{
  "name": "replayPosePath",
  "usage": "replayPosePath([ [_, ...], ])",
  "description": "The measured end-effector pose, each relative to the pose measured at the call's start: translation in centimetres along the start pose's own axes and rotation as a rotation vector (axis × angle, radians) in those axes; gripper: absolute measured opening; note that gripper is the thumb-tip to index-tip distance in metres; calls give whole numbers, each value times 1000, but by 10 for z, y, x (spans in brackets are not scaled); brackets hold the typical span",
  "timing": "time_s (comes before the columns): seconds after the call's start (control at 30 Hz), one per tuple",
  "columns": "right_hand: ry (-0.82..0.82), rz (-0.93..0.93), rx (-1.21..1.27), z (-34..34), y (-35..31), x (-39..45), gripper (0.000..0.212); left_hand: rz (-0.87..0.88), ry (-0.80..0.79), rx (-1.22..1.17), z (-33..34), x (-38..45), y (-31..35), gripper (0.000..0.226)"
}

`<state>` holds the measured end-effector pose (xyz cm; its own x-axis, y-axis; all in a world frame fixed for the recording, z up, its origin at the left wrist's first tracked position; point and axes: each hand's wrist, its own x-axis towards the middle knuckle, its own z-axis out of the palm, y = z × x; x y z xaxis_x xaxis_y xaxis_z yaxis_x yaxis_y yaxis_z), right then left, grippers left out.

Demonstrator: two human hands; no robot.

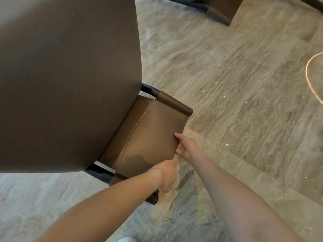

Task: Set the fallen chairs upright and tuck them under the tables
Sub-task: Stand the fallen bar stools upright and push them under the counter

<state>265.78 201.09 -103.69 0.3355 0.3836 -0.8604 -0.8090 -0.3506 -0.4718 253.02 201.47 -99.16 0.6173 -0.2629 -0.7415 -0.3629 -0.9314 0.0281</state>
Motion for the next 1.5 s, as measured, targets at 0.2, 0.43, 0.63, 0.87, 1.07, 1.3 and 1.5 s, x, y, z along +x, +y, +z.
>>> replayPosePath([
  [0.2,0,-12,181,4,-5,8,27,47,-35,26,0,-2,-7,18],
  [0.43,-30,-35,246,6,-12,11,34,3,-53,159,-1,-3,2,28],
  [0.63,-24,-43,252,6,-14,17,38,7,-17,191,3,-5,7,35],
  [0.87,8,30,115,20,-34,13,38,28,-3,145,14,-6,7,27],
  [1.07,121,-12,66,16,-28,29,45,58,79,155,17,-8,-2,29],
  [1.3,196,-30,55,13,-21,31,42,44,102,189,22,-17,6,37],
  [1.5,186,11,24,9,-12,26,39,37,60,176,30,-24,15,30],
])
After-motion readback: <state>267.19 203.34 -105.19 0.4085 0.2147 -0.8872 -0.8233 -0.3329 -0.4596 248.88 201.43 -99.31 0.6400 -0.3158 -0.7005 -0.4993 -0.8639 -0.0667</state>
